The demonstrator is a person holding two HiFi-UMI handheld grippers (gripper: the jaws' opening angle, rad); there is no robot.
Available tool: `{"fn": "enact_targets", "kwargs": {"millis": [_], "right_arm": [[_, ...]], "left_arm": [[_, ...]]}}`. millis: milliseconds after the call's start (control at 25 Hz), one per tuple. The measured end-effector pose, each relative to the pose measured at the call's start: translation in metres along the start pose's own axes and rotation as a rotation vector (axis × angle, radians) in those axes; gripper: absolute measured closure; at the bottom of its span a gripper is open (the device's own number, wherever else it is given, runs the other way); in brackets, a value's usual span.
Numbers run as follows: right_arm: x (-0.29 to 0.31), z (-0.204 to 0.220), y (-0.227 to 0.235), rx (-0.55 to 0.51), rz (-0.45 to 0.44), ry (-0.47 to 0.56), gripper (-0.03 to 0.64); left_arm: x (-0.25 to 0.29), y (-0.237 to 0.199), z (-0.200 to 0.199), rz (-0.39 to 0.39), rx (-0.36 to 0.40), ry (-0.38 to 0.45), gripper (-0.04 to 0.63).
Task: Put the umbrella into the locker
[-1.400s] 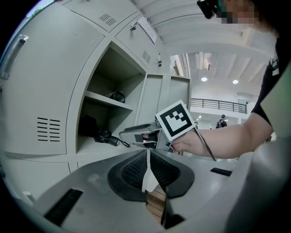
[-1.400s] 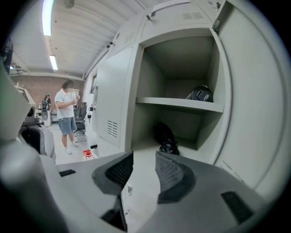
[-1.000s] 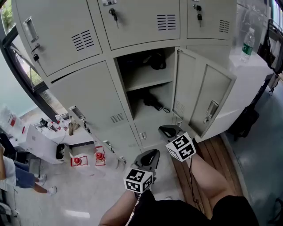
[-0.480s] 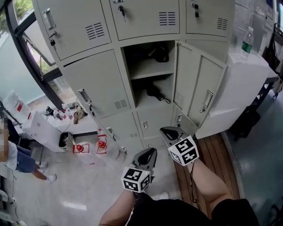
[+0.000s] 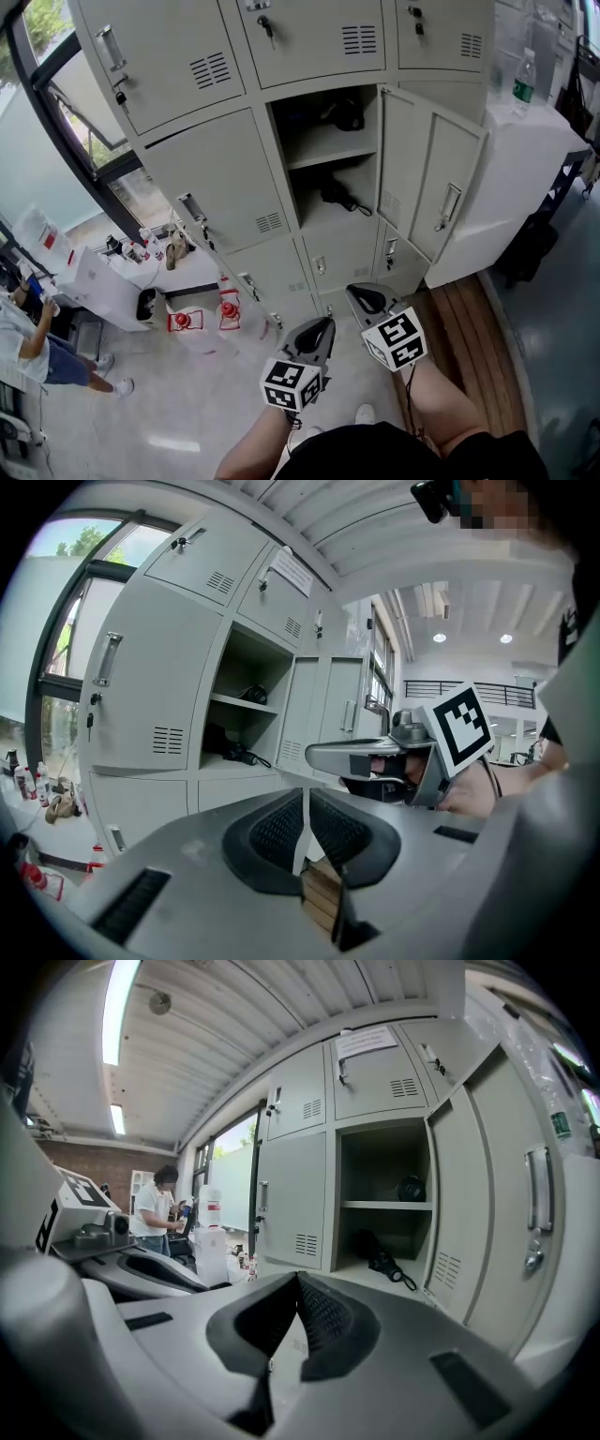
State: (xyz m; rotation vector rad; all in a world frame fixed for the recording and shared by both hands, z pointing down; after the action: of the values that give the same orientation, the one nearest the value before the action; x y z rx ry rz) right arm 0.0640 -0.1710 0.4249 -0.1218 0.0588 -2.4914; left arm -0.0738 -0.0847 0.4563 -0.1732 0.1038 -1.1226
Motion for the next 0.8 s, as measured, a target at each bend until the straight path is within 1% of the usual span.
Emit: {"fn": "enact_targets", "kwargs": {"millis": [280,600,800], "right_arm": [[-0.005,0.007,-0.039,0.003,0.055,-0.026,0.563],[-0.019,0.016,-0.075,0.053,0.105,-0.055,0.563],[-0.023,0.018,-0.094,0.063,0.116,-0.064,0.563]], "left_arm": [[-0.024,-0.016,0.002,0.041,-0.019,-0.011,0.563],[-0.055,-0.024,0.014,0.073,-0.03,-0.023,0.563],[-0.071,-0.028,0.019,0.084,-0.054,-0.017,0.563]]}}
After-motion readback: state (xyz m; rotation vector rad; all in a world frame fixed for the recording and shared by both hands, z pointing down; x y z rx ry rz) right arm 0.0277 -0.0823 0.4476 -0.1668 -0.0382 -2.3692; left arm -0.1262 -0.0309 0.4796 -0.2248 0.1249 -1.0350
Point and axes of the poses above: the fingertips, and each gripper's own axes: x forward along the fingers, y to its right, z out of its underside, the point moved 9 cm from there along -x, backward along the fingers, and after that the axes turned 11 degrees about y, right-handed, at the moved point
